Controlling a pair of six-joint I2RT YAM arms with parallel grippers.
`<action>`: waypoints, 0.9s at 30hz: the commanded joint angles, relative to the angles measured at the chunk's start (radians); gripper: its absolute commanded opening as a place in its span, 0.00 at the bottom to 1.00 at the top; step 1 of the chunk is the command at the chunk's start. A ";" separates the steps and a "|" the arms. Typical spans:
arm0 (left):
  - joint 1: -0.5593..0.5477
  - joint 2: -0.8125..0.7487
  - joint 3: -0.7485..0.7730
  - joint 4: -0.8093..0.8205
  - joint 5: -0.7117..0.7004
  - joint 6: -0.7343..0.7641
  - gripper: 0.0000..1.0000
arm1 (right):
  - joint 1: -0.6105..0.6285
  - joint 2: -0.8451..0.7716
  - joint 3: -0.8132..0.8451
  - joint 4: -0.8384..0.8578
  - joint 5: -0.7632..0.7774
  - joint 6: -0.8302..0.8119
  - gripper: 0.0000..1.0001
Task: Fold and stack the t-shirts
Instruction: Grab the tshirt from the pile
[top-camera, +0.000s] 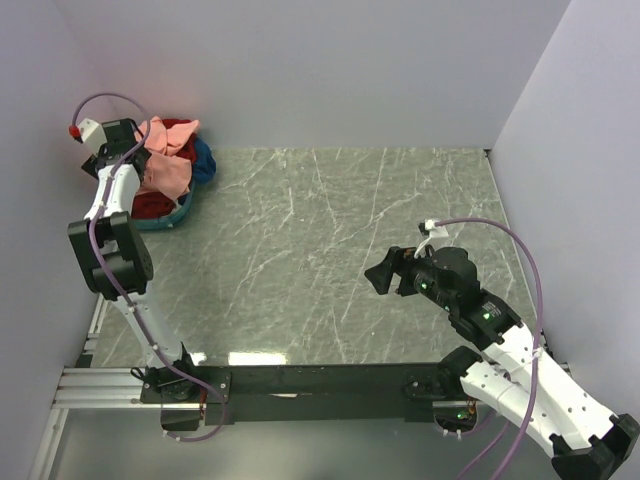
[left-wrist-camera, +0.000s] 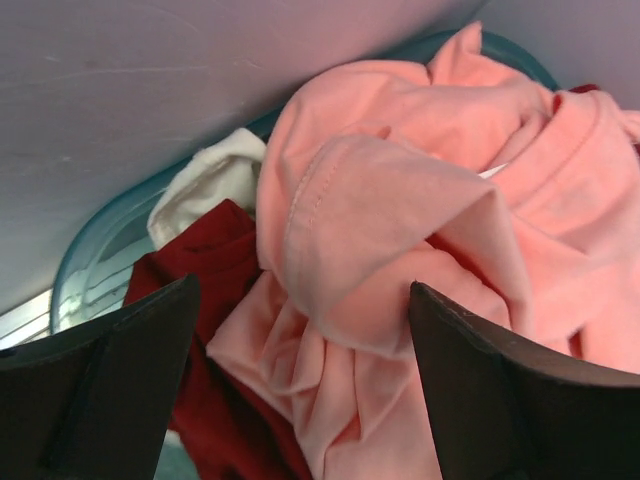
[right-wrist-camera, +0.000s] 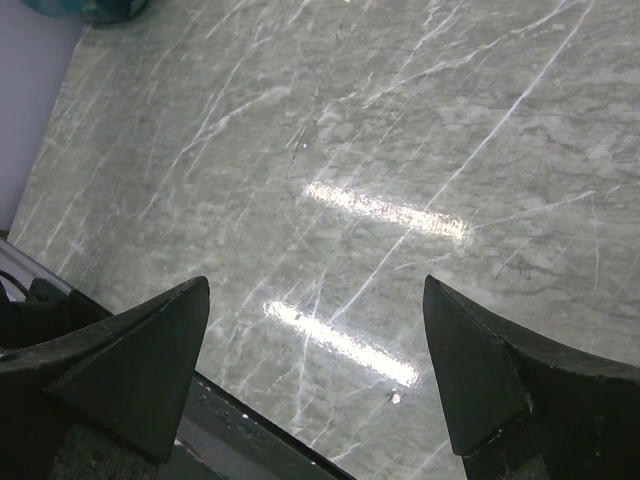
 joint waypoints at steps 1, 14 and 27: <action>0.007 0.030 0.068 0.025 0.014 0.013 0.87 | -0.008 -0.013 -0.003 0.043 -0.014 -0.007 0.93; 0.015 -0.054 0.058 0.099 0.069 0.030 0.01 | -0.008 -0.005 -0.003 0.043 -0.010 -0.007 0.92; 0.015 -0.231 0.084 0.151 0.315 -0.013 0.00 | -0.010 -0.001 0.001 0.037 0.006 -0.009 0.92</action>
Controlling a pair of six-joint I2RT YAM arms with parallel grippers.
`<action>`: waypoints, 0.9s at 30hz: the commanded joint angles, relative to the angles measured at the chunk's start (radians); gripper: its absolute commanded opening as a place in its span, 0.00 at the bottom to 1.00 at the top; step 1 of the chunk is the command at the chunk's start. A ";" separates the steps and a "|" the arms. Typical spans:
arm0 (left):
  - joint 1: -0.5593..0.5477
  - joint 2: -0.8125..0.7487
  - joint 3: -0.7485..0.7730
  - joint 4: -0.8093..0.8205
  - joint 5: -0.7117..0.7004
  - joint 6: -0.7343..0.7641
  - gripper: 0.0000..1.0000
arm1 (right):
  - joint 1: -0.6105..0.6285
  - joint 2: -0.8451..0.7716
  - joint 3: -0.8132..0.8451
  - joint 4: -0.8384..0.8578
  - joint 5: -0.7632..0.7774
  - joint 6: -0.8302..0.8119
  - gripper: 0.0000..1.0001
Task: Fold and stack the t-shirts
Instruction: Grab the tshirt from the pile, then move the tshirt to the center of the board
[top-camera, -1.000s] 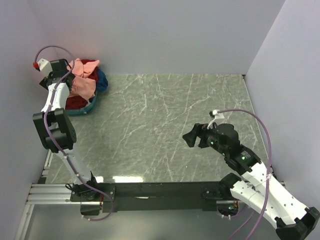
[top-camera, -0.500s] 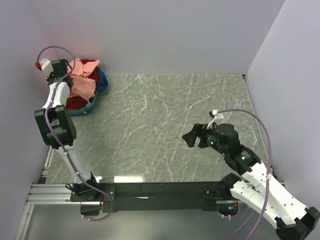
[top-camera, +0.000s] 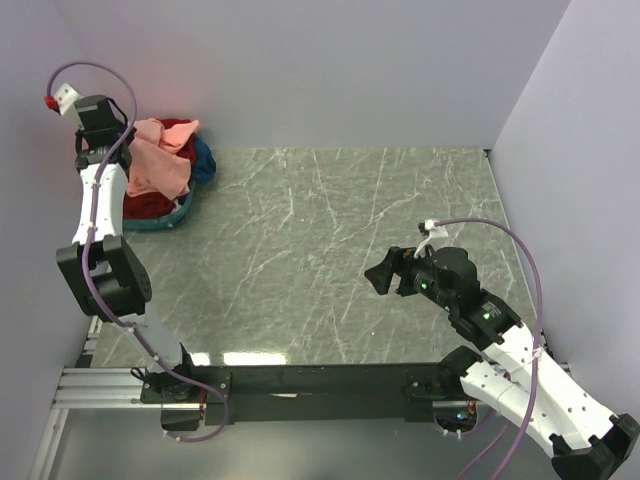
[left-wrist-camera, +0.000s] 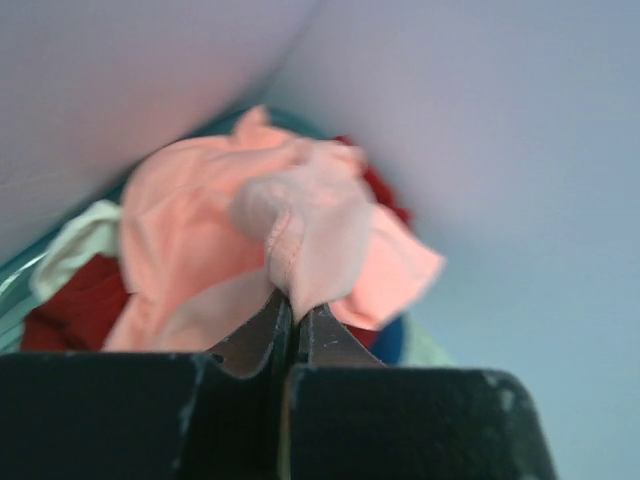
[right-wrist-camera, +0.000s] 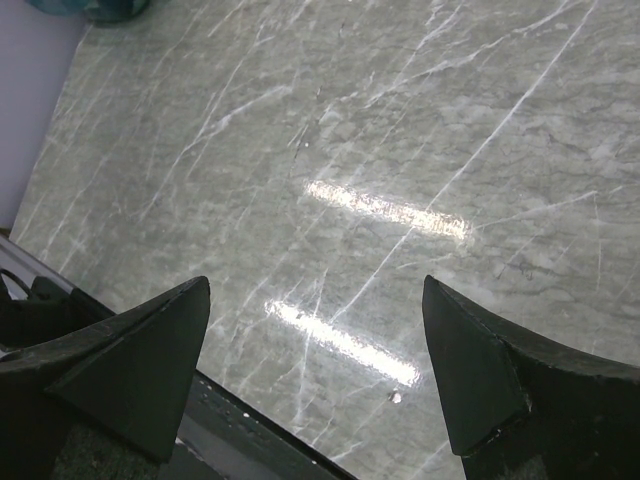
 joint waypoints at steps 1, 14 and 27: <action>-0.001 -0.108 0.056 0.073 0.135 -0.028 0.00 | -0.007 0.002 0.005 0.033 0.015 -0.009 0.92; -0.201 -0.300 0.151 0.087 0.246 0.079 0.00 | -0.014 0.004 0.016 0.024 0.027 -0.012 0.92; -0.574 -0.460 0.203 0.118 0.180 0.145 0.00 | -0.018 -0.013 0.010 0.020 0.053 -0.009 0.92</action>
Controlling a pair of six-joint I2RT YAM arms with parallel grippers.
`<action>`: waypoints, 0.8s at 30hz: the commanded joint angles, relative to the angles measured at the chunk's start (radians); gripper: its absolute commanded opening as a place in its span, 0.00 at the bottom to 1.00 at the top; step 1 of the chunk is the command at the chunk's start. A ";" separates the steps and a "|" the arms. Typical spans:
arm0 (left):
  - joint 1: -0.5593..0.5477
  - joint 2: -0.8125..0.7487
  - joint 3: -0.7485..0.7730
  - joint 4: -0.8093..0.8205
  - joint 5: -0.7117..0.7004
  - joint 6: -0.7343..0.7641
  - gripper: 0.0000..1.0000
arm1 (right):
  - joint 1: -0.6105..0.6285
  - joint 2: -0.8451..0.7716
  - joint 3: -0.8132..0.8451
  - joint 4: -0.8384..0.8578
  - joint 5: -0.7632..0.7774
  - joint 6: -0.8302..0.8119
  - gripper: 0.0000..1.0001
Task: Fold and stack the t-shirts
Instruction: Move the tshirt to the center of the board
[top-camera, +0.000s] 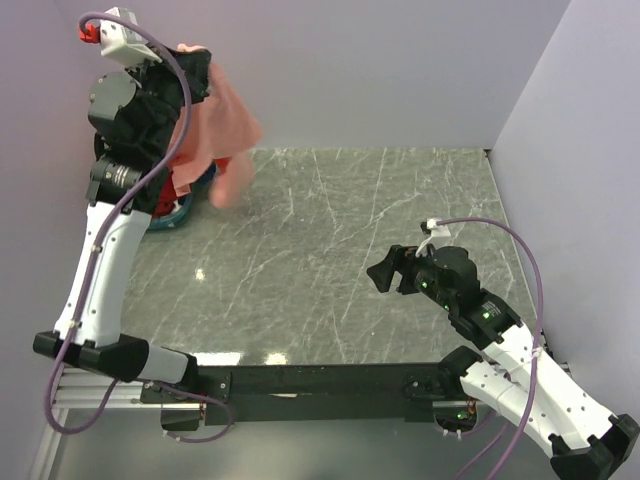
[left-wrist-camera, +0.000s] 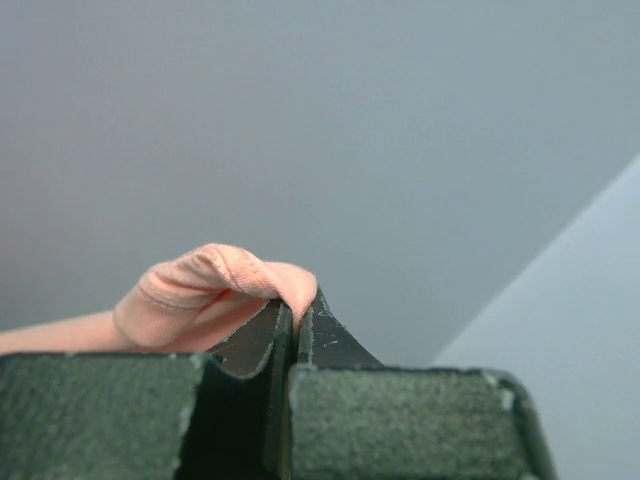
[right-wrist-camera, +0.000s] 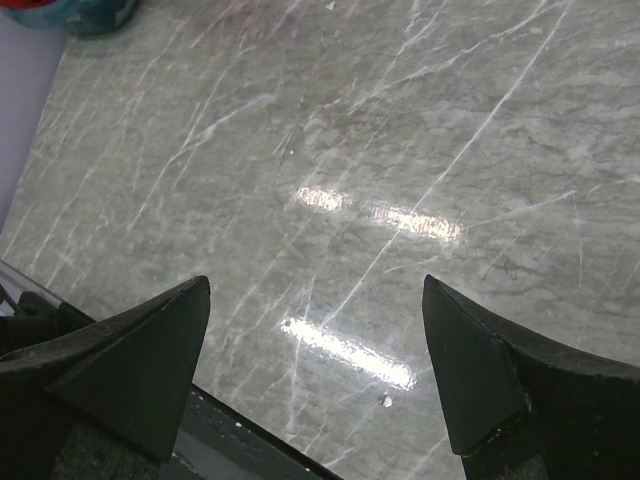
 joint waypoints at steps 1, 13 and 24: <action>-0.073 -0.063 0.015 0.078 -0.025 0.019 0.01 | -0.008 -0.018 0.008 0.021 0.026 -0.009 0.92; -0.425 0.058 -0.320 0.181 -0.071 -0.048 0.02 | -0.011 -0.009 0.014 0.008 0.070 -0.006 0.92; -0.598 0.550 -0.049 0.075 0.009 -0.104 0.18 | -0.019 0.014 0.023 -0.023 0.136 0.007 0.92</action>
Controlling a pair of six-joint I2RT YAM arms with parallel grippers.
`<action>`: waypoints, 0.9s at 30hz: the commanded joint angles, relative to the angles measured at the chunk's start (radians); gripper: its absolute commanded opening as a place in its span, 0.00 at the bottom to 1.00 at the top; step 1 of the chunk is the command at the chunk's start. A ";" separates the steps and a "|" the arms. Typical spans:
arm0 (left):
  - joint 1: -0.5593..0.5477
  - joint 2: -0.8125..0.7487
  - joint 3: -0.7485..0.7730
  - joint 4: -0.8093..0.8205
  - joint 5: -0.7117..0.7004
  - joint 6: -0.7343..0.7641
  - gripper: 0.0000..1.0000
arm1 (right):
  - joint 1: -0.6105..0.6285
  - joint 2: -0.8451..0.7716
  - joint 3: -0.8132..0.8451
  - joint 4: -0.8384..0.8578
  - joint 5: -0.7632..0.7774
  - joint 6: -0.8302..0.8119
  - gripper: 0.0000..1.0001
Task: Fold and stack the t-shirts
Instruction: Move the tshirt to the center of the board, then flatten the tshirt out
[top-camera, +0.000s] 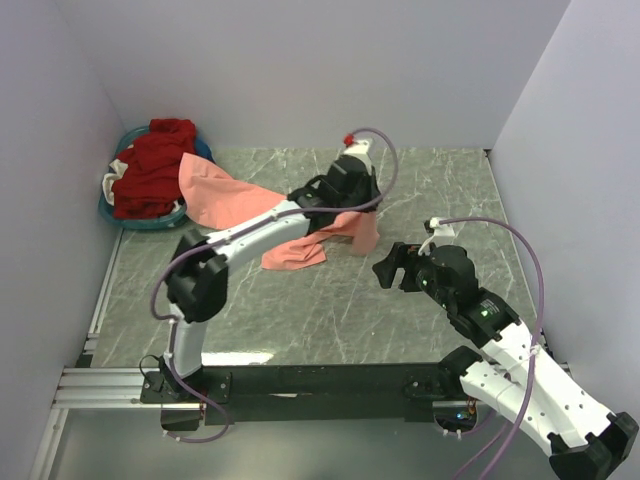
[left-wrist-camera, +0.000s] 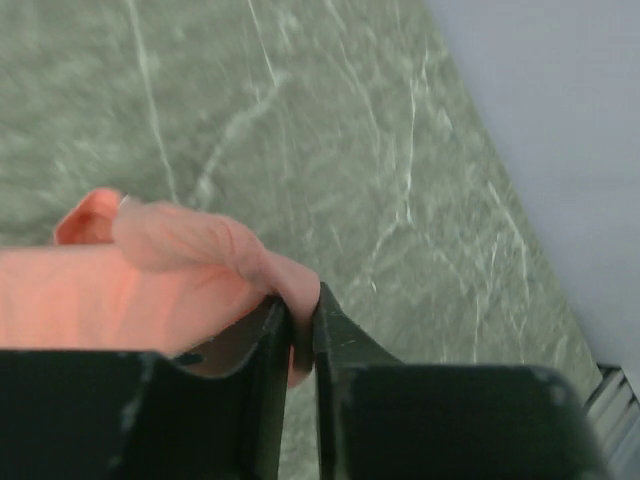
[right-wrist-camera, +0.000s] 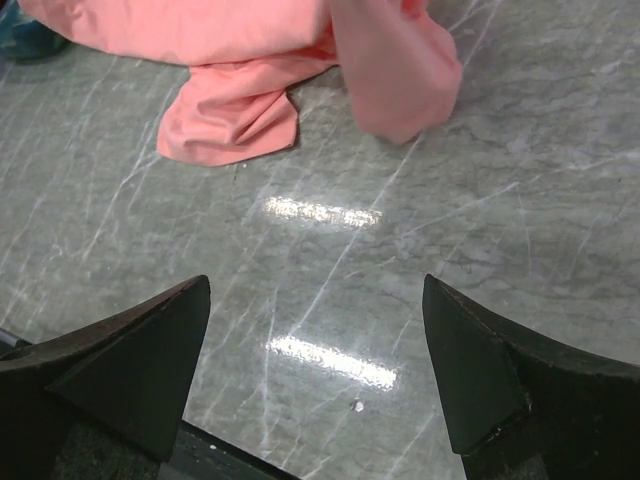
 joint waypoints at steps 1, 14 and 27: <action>-0.008 0.020 0.118 0.031 0.057 -0.054 0.21 | -0.007 0.002 0.023 -0.005 0.043 0.006 0.92; 0.024 0.013 0.222 -0.107 0.011 0.047 0.70 | -0.011 0.141 -0.001 0.099 0.068 0.076 0.90; 0.281 -0.657 -0.547 -0.046 -0.015 -0.190 0.66 | 0.001 0.376 -0.110 0.312 0.051 0.193 0.76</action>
